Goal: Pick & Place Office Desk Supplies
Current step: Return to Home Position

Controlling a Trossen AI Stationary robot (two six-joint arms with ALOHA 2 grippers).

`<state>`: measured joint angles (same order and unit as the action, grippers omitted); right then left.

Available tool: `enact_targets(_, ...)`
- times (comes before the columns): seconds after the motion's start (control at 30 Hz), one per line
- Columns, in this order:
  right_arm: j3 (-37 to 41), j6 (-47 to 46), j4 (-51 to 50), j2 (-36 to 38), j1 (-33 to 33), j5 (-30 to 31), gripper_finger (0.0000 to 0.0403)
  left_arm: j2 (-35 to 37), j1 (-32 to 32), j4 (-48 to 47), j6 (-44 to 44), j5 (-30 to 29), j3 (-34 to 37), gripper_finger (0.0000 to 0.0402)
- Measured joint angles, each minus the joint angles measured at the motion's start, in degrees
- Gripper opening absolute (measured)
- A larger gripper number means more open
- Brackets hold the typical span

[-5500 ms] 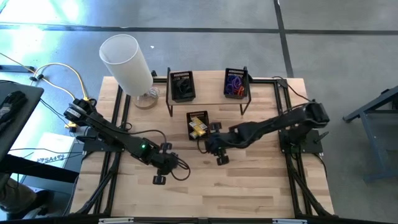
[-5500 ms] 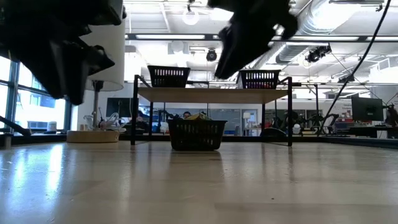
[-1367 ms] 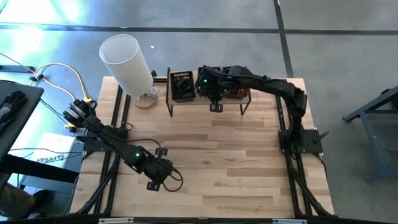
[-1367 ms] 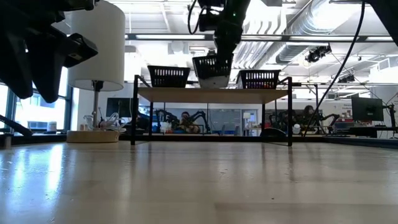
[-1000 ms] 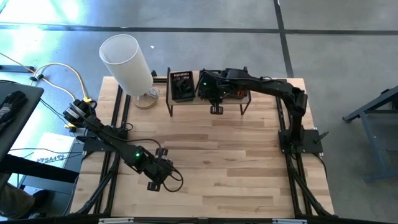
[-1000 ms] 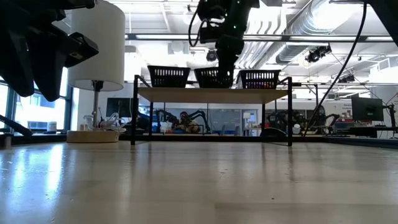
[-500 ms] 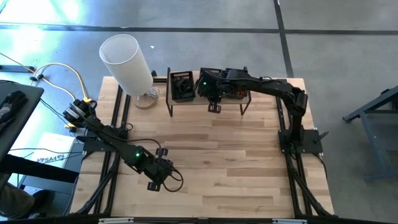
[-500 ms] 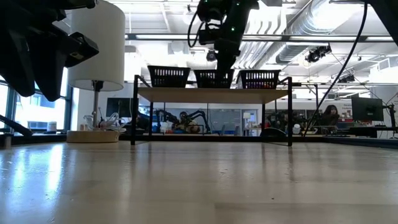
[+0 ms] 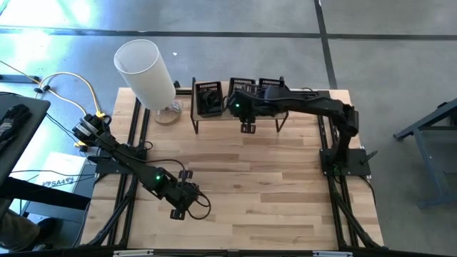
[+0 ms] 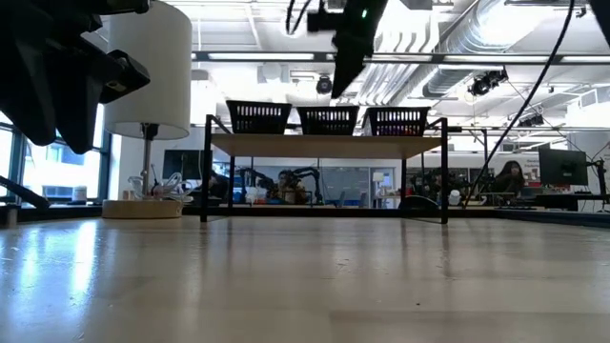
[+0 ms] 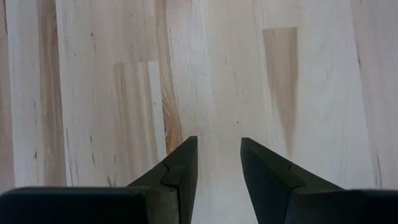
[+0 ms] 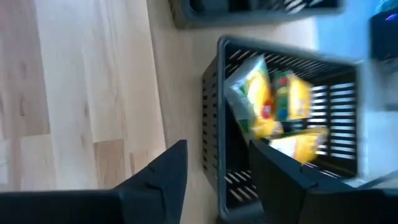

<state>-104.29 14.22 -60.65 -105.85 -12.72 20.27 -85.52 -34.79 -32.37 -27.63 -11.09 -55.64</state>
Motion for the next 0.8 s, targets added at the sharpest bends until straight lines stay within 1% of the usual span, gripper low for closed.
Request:
enact_targets(0.17, -0.02, -1.31, -0.45, 5.51, 3.81, 1.34, 0.0164, 0.0, 0.01, -0.08, 0.34, -0.01, 0.0, 0.0117)
enact_targets(0.3, -0.02, -4.8, -3.14, 9.31, 8.17, 1.25, 0.0165, 0.1, 0.66, -0.13, 0.85, -0.02, 0.0, 0.0117)
enact_targets(0.37, -0.02, -7.52, -5.38, 11.04, 10.05, 0.16, 0.0165, 0.69, 1.48, -0.27, 1.09, -0.24, 0.0, 0.0117)
enact_targets(0.4, -0.05, -9.08, -6.07, 11.55, 11.22, -0.11, 0.0164, 1.26, 1.99, -0.5, 1.26, -0.99, 0.0, 0.0117)
enact_targets(0.47, -0.08, -13.43, -8.78, 13.47, 13.42, -2.65, 0.0159, 2.82, 2.7, -1.64, 1.26, -3.16, 0.02, 0.0117)
enact_targets(0.53, -0.07, -17.59, -11.2, 14.0, 14.94, -8.31, 0.0145, 5.02, 3.3, -2.58, 1.22, -5.61, 0.02, 0.0117)
enact_targets(0.63, 0.74, -22.05, -16.53, 16.21, 18.08, -19.0, 0.0107, 9.31, 3.56, -3.84, 1.3, -9.22, 0.02, 0.0117)
enact_targets(0.7, 1.28, -23.67, -16.27, 17.33, 20.34, -20.76, 0.0075, 12.83, 3.57, -4.71, 1.92, -10.75, 0.0, 0.0117)
enact_targets(0.8, 2.63, -26.56, -17.63, 19.43, 24.81, -18.44, 0.0023, 18.04, 3.52, -5.22, 4.96, -12.1, -0.02, 0.0117)
